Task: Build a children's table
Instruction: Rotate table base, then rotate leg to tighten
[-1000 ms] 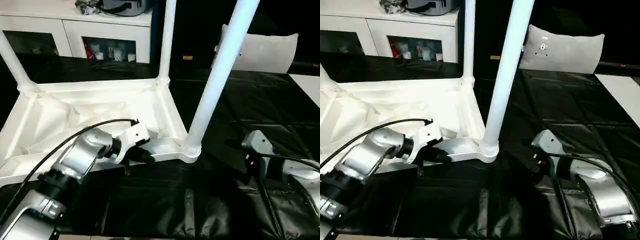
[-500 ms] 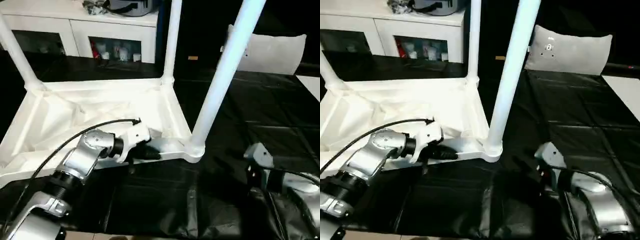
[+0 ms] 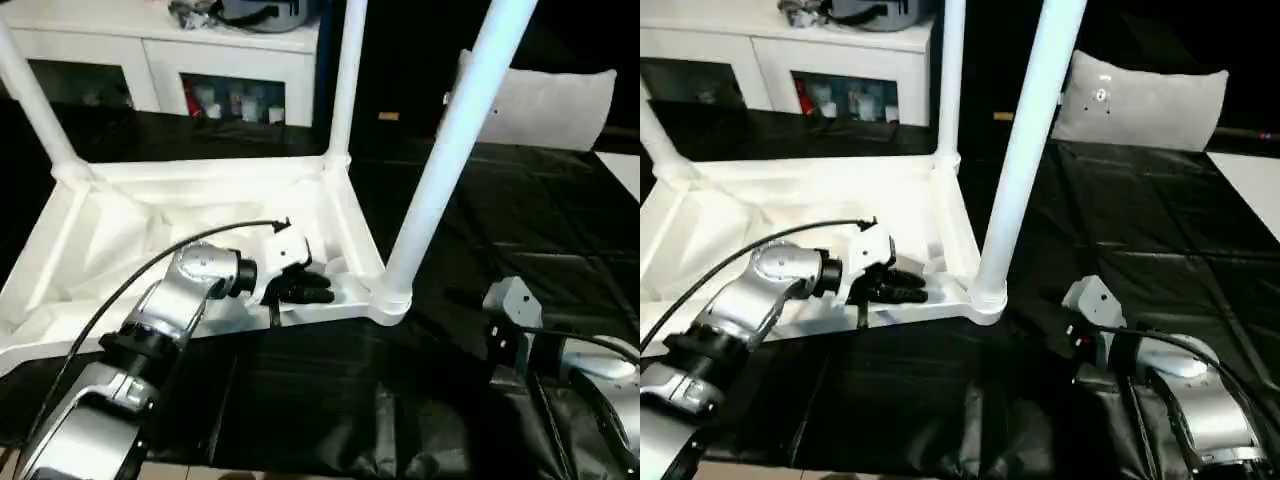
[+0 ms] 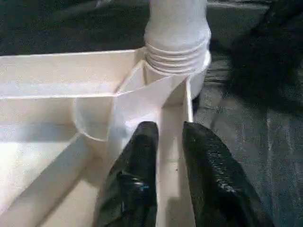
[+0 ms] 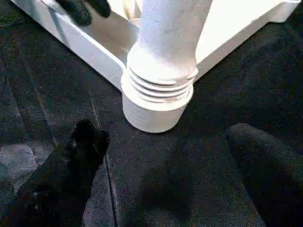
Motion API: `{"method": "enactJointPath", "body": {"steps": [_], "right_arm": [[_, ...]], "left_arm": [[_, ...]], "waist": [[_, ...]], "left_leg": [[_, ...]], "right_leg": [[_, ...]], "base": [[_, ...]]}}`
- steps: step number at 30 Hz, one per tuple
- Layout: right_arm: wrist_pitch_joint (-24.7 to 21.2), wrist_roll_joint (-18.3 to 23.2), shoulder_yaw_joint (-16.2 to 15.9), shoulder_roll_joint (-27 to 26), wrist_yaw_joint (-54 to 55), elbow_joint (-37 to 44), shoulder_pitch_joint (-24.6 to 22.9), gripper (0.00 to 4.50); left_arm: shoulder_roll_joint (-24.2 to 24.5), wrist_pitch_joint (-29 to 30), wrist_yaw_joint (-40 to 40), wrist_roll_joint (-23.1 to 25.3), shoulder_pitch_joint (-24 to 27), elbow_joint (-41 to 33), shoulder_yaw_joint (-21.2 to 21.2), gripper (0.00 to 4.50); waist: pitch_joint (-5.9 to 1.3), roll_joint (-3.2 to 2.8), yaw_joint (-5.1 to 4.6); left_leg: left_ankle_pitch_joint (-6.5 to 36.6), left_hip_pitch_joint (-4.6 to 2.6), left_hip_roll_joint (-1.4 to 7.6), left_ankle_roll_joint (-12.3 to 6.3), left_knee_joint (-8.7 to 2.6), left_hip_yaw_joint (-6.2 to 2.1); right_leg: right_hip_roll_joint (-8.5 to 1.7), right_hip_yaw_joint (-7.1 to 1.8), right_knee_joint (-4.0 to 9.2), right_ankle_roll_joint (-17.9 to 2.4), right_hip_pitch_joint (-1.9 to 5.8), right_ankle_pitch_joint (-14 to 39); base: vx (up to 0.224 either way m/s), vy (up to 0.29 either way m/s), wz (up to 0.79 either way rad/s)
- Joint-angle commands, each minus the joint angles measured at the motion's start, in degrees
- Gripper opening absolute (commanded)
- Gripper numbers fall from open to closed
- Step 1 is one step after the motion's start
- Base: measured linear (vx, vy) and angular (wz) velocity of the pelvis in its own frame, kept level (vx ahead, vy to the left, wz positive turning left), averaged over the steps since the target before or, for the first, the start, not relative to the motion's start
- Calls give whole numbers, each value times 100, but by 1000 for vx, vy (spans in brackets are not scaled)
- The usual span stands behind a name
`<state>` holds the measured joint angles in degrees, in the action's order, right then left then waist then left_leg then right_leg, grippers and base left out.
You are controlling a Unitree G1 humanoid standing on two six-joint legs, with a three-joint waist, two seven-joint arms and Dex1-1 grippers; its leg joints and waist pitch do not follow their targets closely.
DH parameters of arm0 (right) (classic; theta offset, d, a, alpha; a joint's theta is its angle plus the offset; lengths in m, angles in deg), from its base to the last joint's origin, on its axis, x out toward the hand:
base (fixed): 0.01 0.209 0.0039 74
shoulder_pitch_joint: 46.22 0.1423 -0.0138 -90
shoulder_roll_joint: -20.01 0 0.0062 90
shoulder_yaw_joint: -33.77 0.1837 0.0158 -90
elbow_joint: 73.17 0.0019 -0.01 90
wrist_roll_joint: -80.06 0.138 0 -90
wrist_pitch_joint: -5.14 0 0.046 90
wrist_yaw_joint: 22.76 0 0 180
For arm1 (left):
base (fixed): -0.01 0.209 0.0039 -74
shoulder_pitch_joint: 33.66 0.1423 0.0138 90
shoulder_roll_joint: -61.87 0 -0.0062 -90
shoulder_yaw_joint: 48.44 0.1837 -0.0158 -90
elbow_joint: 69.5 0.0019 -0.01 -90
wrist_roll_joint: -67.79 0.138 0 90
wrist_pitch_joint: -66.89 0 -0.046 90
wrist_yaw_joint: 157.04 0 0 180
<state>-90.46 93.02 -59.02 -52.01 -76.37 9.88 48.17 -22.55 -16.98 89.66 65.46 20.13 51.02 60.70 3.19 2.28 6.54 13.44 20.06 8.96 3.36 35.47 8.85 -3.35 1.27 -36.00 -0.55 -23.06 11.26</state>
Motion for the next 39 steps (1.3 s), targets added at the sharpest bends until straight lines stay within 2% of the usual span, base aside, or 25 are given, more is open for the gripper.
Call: {"method": "enactJointPath", "body": {"steps": [1, 4, 8, 12, 17, 23, 27, 28, 31, 32, 33, 34, 35, 36, 38, 39], "right_arm": [[-48, 47, 56, 26, 21, 86, 81, 450], [-59, 36, 51, 28, 18, 87, 93, 450], [-100, 27, 48, 28, 17, 94, 109, 450], [-132, 28, 49, 26, 18, 102, 117, 450], [-141, 35, 43, 15, 2, 75, 147, 450], [-80, 65, 53, -29, -37, -37, 222, 450], [-204, 385, 150, -142, -199, -42, 392, 450], [-335, 570, 184, -162, -336, 12, 511, 450], [-370, 639, 137, -156, -528, -32, 662, 450], [-364, 630, 112, -151, -574, -65, 703, 432], [-364, 649, 49, -142, -738, -163, 785, 432], [-369, 649, -5, -151, -859, -294, 882, 414], [-370, 648, -27, -167, -914, -392, 949, 414], [-363, 635, -84, -195, -1043, -613, 1102, 414], [-348, 618, -161, -202, -1188, -816, 1255, 384], [-336, 609, -191, -198, -1247, -874, 1302, 373]], "left_arm": [[11, 100, 153, 103, -28, 67, 144, 105], [5, 80, 136, 195, -54, 183, 215, 105], [-31, -211, 10, 321, -82, 370, 237, 105], [-45, -161, -56, 397, -119, 474, 257, 105], [-128, -233, -125, 307, -141, 621, 145, 56], [-172, -342, 2, 254, -150, 785, 80, 7], [-174, -384, 66, 197, -131, 822, 49, 7], [-179, -420, 97, 159, -113, 840, 14, 7], [-171, -413, 175, 114, -73, 847, -25, 7], [-162, -413, 194, 106, -57, 835, -28, 7], [-133, -422, 236, 121, -18, 809, -9, 1], [-88, -466, 281, 154, 29, 766, 26, 0], [-66, -484, 311, 163, 55, 735, 43, 0], [-28, -532, 379, 157, 116, 649, 62, 0], [5, -551, 450, 119, 180, 523, 56, 0], [13, -546, 469, 109, 192, 487, 53, 0]], "waist": [[-308, -12, 31], [-302, -7, 31], [-295, -31, 33], [-286, -23, 34], [-274, -27, 36], [-279, -33, 40], [-281, -40, 35], [-281, -48, 33], [-287, -54, 32], [-285, -52, 28], [-286, -16, 26], [-287, -43, 29], [-281, -41, 19], [-290, 3, 16], [-299, -20, 6], [-296, 24, -5]], "left_leg": [[718, 1, 395, -342, -502, -108], [774, 4, 394, -340, -505, -107], [886, -1, 408, -295, -520, -116], [976, 0, 408, -262, -530, -118], [1102, -11, 414, -227, -546, -126], [1061, 1, 415, -235, -549, -129], [1072, -3, 422, -255, -550, -131], [1086, -6, 425, -262, -551, -135], [974, -3, 427, -289, -542, -124], [963, 1, 424, -284, -543, -124], [946, 0, 421, -290, -540, -115], [930, 0, 419, -303, -532, -117], [930, 13, 419, -300, -541, -118], [884, 7, 423, -310, -534, -115], [802, 9, 416, -326, -525, -106], [773, 10, 415, -342, -519, -97]], "right_leg": [[-528, -245, 458, -1388, 298, 951], [-528, -245, 466, -1392, 303, 1001], [-537, -246, 481, -1376, 300, 1112], [-545, -252, 494, -1357, 301, 1227], [-549, -255, 519, -1312, 287, 1453], [-554, -258, 513, -1307, 288, 1377], [-566, -259, 509, -1352, 288, 1363], [-563, -256, 504, -1369, 286, 1363], [-562, -256, 488, -1423, 288, 1203], [-559, -255, 488, -1424, 290, 1202], [-557, -252, 493, -1415, 292, 1210], [-575, -252, 488, -1443, 288, 1258], [-573, -254, 493, -1436, 295, 1291], [-574, -250, 485, -1445, 292, 1282], [-574, -245, 481, -1482, 289, 1226], [-566, -243, 481, -1482, 289, 1201]], "base": [[0, 0, 0], [0, 0, 0], [0, 0, 0], [0, 0, 0], [0, 0, 0], [0, 0, 0], [0, 0, 0], [0, 0, 0], [0, 0, 0], [0, 0, 0], [0, 0, 0], [0, 0, 0], [0, 0, 0], [0, 0, 0], [0, 0, 0], [0, 0, 0]]}}
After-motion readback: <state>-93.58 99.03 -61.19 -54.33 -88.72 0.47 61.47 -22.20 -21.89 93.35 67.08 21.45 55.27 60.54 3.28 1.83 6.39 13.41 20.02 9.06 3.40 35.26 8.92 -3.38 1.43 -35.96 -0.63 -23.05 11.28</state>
